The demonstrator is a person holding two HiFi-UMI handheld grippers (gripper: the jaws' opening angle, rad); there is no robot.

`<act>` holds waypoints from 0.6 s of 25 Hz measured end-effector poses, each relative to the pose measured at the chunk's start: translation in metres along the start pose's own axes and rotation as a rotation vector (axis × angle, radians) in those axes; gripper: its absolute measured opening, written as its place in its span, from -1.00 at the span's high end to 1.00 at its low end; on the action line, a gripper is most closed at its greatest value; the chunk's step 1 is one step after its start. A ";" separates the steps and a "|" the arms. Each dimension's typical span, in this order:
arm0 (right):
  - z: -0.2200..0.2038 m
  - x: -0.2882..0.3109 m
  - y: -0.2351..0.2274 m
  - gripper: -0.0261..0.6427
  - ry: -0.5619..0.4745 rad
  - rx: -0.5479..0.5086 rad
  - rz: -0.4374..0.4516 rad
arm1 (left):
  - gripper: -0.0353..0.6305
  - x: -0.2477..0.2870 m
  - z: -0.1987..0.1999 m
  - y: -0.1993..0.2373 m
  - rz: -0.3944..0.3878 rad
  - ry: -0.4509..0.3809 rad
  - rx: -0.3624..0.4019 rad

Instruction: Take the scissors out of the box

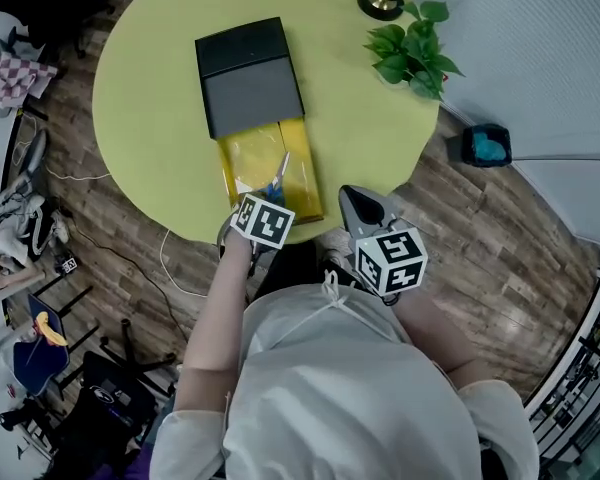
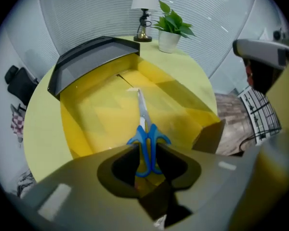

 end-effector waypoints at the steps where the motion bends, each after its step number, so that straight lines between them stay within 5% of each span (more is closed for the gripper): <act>1: -0.001 0.001 -0.001 0.92 0.004 0.002 -0.001 | 0.55 0.001 0.001 0.000 0.003 0.010 0.004; 15: -0.002 -0.003 -0.002 0.92 0.011 -0.005 0.000 | 0.62 0.000 0.003 0.007 -0.050 0.034 -0.030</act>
Point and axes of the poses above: the fingertips, and each gripper's own axes: x forward along the fingers, y to its left, z out of its top, the point moved 9 cm from there along -x, backward along the fingers, and after that the axes turned 13 degrees about -z, right-handed, at the moved point
